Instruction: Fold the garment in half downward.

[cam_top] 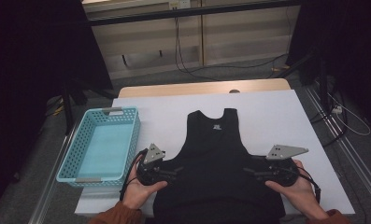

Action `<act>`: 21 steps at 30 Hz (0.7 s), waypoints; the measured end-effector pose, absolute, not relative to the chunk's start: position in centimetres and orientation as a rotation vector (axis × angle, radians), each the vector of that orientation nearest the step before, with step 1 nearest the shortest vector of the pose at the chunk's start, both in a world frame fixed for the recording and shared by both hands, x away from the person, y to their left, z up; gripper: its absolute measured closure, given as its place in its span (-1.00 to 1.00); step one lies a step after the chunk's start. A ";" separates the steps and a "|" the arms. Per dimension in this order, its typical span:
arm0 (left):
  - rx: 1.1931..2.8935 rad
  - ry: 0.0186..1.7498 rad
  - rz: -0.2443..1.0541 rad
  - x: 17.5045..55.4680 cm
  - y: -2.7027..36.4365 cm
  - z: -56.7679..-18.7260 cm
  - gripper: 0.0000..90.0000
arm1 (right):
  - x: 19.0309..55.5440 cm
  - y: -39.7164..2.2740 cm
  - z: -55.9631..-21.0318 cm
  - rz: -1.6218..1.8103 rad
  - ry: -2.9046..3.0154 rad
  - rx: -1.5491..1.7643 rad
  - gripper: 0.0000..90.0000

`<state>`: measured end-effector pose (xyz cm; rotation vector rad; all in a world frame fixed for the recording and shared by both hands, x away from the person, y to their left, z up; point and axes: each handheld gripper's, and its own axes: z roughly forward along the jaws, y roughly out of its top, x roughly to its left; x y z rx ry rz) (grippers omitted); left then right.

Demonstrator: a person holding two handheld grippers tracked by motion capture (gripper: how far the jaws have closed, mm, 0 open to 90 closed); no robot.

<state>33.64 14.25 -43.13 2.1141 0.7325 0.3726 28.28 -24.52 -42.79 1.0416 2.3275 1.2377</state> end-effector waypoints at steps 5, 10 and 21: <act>2.167 0.710 0.321 32.4 13.5 -43.8 -0.68 | 27.4 -23.7 -43.3 1.227 2.408 1.005 -0.03; 2.229 0.714 0.274 31.6 13.0 -44.2 -0.58 | 27.1 -22.7 -43.8 1.186 2.489 0.953 -0.03; 2.346 0.576 0.200 28.9 11.1 -45.3 -0.31 | 26.7 -21.3 -45.3 1.023 2.647 0.900 -0.12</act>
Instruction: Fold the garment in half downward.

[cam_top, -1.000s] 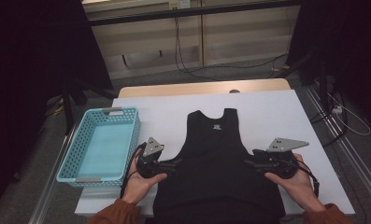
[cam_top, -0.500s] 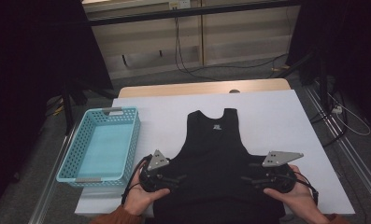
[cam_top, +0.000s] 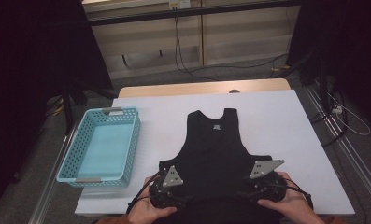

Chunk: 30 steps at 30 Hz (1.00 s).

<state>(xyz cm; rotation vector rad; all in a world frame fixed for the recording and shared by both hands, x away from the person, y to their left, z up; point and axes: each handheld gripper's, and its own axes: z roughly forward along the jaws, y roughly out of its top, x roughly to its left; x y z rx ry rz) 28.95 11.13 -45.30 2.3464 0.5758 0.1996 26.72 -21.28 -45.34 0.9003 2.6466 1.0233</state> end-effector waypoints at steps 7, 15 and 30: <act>2.376 0.481 0.150 28.1 11.1 -44.9 0.50 | 26.4 -20.6 -45.2 0.979 2.643 0.876 0.35; 2.401 0.469 0.144 27.7 11.5 -44.5 1.00 | 25.7 -20.7 -44.9 0.987 2.665 0.887 0.99; 2.410 0.438 0.007 24.6 12.7 -44.3 1.00 | 21.7 -20.0 -44.9 1.021 2.722 0.842 0.99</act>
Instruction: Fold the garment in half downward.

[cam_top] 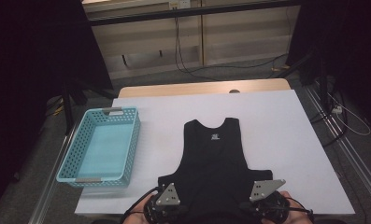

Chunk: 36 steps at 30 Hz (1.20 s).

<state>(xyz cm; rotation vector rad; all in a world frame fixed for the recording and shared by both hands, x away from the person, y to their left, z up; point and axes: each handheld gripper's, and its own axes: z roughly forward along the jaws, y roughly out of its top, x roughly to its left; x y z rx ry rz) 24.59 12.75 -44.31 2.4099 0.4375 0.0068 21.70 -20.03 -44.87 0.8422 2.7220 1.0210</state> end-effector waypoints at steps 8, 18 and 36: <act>2.328 0.509 0.067 25.7 12.8 -43.5 0.39 | 21.9 -20.2 -44.4 1.100 2.662 0.840 0.52; 2.189 0.641 0.220 31.5 12.1 -42.2 -0.58 | 27.0 -22.4 -42.8 1.185 2.443 0.972 -0.13; 2.122 0.789 0.317 41.4 9.1 -43.0 -0.68 | 36.8 -24.6 -42.4 1.179 2.294 1.114 -0.26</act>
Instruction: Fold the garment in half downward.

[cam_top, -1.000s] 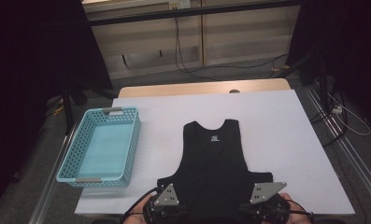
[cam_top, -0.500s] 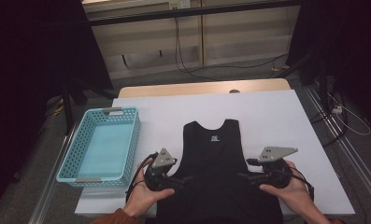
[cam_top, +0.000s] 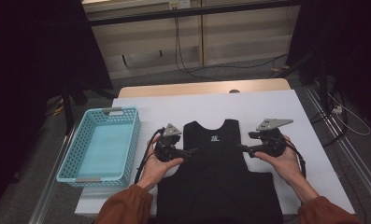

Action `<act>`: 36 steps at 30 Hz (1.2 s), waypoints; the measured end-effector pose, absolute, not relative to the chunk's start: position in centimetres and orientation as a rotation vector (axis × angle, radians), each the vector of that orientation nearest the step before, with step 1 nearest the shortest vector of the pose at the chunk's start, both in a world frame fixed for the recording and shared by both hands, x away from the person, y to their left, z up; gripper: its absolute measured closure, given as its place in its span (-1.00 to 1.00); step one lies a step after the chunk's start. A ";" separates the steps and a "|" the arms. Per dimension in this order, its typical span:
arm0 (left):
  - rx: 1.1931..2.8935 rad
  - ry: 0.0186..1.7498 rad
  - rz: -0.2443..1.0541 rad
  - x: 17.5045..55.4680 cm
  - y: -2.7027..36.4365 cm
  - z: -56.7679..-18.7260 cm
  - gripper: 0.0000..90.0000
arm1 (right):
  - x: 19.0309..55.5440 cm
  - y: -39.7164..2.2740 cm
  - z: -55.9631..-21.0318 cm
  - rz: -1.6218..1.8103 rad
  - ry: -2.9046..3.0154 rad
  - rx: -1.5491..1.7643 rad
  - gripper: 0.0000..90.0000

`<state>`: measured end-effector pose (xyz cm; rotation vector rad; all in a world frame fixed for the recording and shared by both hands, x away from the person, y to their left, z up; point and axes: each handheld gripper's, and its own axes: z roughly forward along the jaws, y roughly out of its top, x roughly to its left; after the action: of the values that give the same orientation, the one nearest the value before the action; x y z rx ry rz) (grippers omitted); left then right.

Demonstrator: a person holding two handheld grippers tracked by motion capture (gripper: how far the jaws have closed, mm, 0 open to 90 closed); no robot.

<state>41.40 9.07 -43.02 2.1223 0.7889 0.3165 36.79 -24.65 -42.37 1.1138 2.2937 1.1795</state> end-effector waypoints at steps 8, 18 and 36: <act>2.090 0.900 0.348 45.3 9.4 -43.1 -0.68 | 40.3 -24.5 -42.5 1.155 2.253 1.137 -0.02; 2.091 0.978 0.392 49.5 9.8 -43.7 -0.30 | 45.8 -24.5 -43.7 1.059 2.238 1.211 0.27; 2.107 0.995 0.361 51.4 8.1 -46.1 -0.21 | 48.2 -24.6 -46.5 1.053 2.206 1.283 0.25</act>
<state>51.44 8.05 -46.13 2.1071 0.9951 0.3612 48.17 -24.61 -46.46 1.2831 2.2059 1.0526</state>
